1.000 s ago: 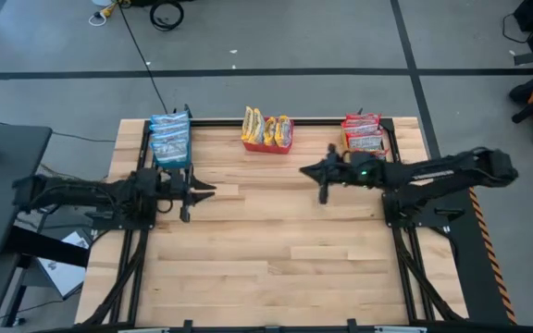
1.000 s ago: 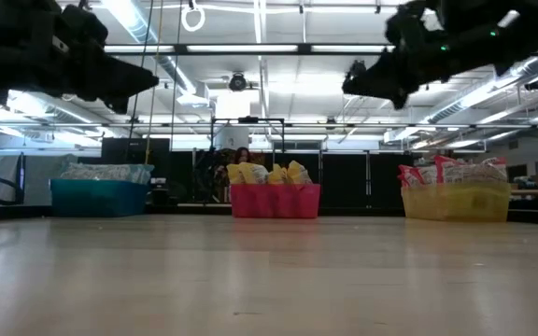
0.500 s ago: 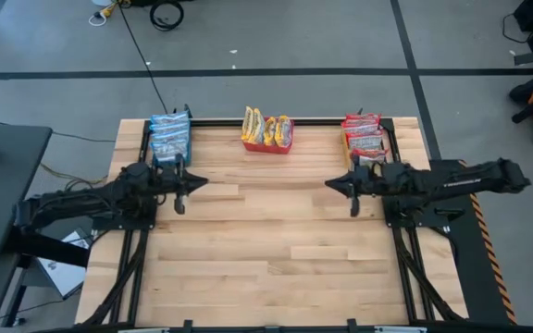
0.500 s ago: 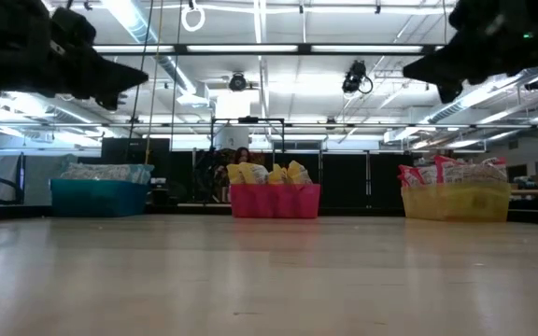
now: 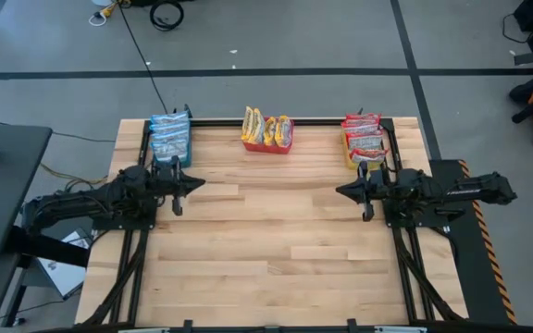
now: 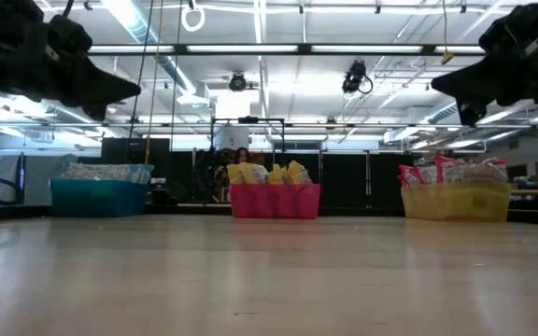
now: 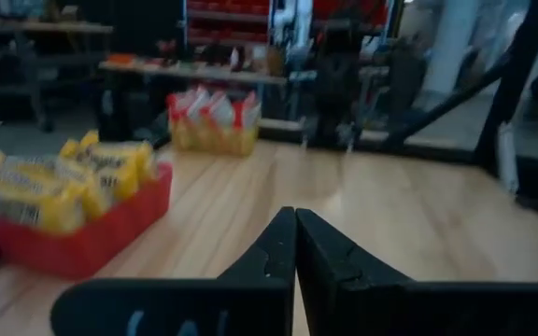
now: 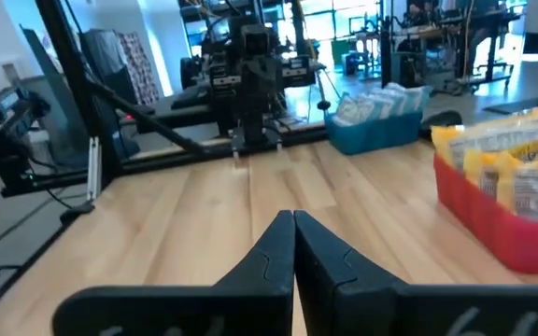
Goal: Sort Maruchan noodles
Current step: Return to Home Position
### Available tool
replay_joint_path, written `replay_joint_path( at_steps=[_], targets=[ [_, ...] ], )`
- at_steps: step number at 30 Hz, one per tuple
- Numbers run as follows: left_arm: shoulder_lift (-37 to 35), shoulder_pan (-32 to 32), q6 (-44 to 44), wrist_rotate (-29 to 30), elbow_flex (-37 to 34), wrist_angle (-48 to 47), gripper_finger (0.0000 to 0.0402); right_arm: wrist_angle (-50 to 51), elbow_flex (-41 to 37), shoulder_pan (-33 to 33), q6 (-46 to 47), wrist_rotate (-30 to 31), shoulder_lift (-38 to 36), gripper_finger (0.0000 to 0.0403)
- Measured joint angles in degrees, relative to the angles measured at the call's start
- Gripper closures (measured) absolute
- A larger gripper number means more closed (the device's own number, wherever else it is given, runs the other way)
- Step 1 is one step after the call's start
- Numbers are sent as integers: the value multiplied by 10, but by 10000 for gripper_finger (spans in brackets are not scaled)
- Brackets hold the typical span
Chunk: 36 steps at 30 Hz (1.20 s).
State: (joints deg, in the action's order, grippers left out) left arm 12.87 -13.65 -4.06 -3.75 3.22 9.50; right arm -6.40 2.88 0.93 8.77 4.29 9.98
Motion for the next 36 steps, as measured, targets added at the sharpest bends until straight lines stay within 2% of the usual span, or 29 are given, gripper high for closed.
replay_joint_path(
  at_steps=[2,6,10,13,18,25,36],
  targets=[
    [-10,31,2,37,0,-20,392,2,-9,0,1,-5,-12,396],
    [-56,96,28,61,0,-34,392,59,7,4,-9,-28,-52,396],
    [-117,128,37,95,0,-90,393,99,10,10,-28,-13,-100,396],
    [-127,131,47,81,-26,-57,393,88,0,13,-26,-9,-97,396],
    [-126,125,45,85,-27,-56,393,43,-25,13,-23,-14,-98,396],
    [-126,126,79,86,-28,-52,393,50,-25,13,-50,-17,-87,395],
    [-118,126,78,85,-28,-70,392,48,-25,13,-86,-9,-49,373]
  ],
)
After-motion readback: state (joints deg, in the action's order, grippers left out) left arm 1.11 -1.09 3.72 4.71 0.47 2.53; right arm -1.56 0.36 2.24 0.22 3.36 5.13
